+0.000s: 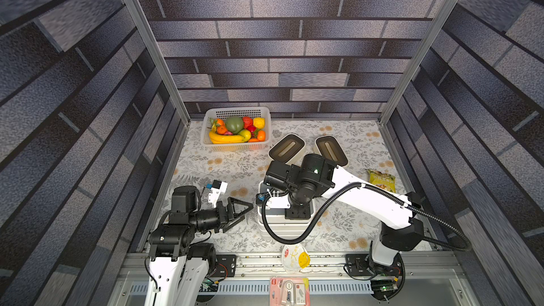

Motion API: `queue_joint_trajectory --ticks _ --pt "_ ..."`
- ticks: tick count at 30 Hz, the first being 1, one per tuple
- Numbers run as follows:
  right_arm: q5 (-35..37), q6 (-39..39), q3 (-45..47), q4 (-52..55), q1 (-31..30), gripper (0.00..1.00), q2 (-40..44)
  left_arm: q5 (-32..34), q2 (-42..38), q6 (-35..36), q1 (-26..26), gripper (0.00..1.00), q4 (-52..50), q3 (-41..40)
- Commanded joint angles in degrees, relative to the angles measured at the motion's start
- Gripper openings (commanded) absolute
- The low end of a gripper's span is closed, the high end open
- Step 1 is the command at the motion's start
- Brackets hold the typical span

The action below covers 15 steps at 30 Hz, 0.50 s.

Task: Stack the tissue boxes
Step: Place the tissue box at the tissue box.

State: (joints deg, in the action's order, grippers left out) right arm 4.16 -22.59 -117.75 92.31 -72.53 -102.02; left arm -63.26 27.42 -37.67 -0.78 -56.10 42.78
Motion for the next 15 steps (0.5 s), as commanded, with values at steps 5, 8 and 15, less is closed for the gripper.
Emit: queue_joint_trajectory --ticks 5,8,15 --pt "-0.74 1.03 -0.29 3.41 -0.64 0.45 -0.19 -1.32 0.19 1.65 -0.45 1.0 0.72 -0.69" --pt "-0.82 0.98 -0.28 3.35 -0.62 0.45 -0.29 -1.29 0.35 1.67 -0.54 1.0 0.73 -0.66" --pt "-0.93 0.88 -0.28 3.32 -0.6 0.45 -0.55 -1.25 0.83 1.81 -0.54 1.0 0.95 -0.68"
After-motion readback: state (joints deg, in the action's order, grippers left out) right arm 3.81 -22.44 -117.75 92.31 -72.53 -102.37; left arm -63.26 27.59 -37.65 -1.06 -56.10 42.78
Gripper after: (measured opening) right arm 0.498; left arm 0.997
